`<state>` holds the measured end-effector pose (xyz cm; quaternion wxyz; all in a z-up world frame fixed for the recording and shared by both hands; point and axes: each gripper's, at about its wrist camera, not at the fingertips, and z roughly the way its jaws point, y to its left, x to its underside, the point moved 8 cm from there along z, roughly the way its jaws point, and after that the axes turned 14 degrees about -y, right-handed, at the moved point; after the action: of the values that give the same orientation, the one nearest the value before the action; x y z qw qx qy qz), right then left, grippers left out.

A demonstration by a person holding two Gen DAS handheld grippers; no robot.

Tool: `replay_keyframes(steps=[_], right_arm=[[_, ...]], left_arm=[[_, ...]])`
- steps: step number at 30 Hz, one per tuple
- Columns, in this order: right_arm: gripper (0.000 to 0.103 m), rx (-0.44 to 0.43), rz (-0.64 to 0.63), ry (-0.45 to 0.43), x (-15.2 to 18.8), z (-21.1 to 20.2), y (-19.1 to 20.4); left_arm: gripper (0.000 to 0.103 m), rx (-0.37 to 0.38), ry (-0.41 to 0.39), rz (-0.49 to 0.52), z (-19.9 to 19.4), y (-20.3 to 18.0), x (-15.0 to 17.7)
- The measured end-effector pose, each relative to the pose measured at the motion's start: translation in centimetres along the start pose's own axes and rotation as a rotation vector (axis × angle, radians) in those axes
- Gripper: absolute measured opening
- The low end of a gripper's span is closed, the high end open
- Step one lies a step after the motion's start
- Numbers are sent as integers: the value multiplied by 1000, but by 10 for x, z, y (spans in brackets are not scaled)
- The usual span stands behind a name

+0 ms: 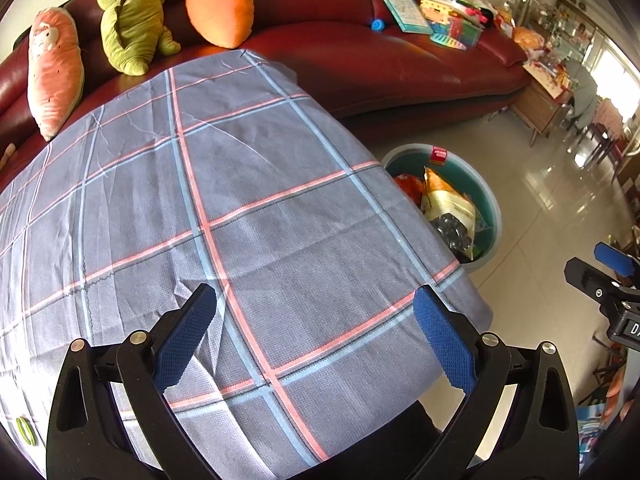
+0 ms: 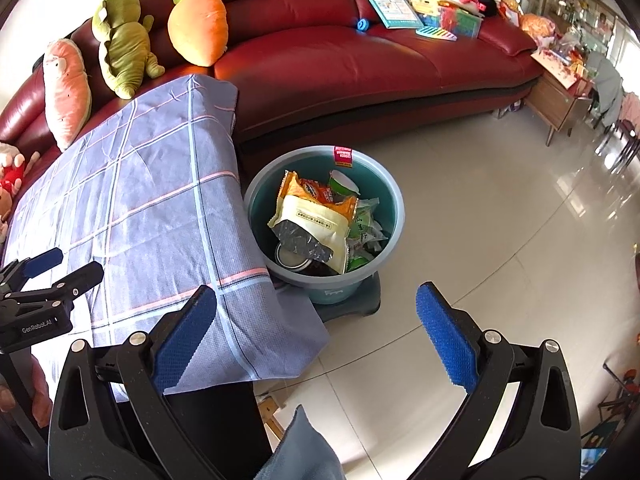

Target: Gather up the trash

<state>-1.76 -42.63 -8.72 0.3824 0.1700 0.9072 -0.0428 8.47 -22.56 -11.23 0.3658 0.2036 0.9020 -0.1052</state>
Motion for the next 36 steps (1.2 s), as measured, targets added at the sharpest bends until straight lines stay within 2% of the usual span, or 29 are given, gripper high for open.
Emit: replay_keyframes(steps=[8, 36], right_arm=[[96, 0, 10, 8, 4, 7, -1], [96, 18, 22, 28, 11, 20, -6]], left_arm=[[99, -18, -41, 30, 1, -6, 1], [99, -38, -20, 19, 15, 0, 6]])
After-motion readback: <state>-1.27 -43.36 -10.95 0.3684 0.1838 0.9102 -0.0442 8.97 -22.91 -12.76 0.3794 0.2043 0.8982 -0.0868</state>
